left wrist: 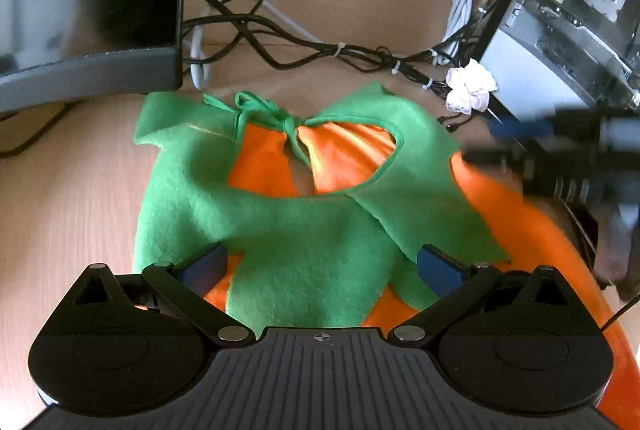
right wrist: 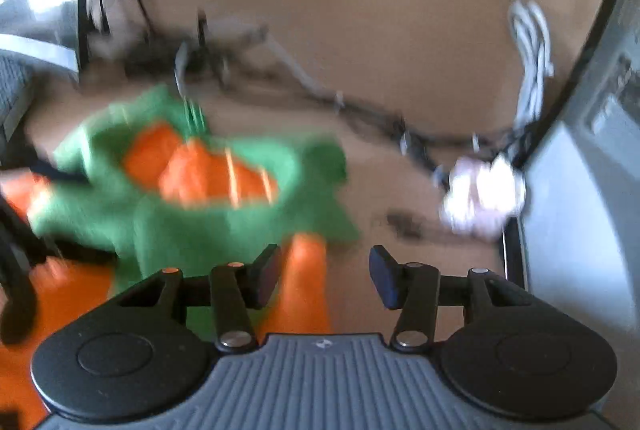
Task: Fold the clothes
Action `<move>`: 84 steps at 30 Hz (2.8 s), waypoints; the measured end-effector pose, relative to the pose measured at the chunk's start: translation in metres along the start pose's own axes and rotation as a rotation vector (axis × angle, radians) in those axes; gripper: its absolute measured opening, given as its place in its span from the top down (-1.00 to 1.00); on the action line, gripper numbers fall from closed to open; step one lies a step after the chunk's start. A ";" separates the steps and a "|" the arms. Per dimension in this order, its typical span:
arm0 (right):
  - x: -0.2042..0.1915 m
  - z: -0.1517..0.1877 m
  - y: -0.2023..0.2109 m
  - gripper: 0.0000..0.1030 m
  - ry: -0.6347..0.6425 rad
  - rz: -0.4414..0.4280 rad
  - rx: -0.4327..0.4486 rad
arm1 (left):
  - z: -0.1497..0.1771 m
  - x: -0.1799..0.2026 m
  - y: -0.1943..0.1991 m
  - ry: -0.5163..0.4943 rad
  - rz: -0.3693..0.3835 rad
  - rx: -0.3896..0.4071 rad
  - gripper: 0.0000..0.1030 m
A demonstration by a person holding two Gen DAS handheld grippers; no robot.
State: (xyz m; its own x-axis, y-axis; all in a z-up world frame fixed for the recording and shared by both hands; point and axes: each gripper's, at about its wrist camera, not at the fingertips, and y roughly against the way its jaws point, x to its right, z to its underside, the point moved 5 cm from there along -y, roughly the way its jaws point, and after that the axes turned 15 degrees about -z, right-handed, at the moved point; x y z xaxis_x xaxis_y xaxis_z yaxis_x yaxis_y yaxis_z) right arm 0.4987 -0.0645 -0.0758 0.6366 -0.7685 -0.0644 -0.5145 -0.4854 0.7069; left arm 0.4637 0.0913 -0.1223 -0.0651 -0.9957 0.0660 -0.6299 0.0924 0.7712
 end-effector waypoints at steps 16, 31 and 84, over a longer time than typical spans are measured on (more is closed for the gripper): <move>-0.003 -0.046 -0.064 0.15 0.002 -0.104 0.025 | 0.007 -0.039 0.062 0.216 -0.083 0.081 -1.00; 0.051 -0.017 -0.090 0.03 -0.345 -0.264 0.020 | -0.011 -0.049 -0.013 0.228 -0.192 0.011 -1.00; -0.048 0.133 0.056 0.08 -0.371 -0.122 0.010 | 0.059 -0.066 0.053 0.092 0.029 -0.119 -1.00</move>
State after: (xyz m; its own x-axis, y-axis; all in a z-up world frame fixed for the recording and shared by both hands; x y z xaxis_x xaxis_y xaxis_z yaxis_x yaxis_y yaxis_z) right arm 0.3629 -0.1096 -0.1268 0.4436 -0.8026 -0.3988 -0.4549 -0.5850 0.6714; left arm 0.3889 0.1622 -0.1230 -0.0072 -0.9896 0.1436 -0.5325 0.1253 0.8371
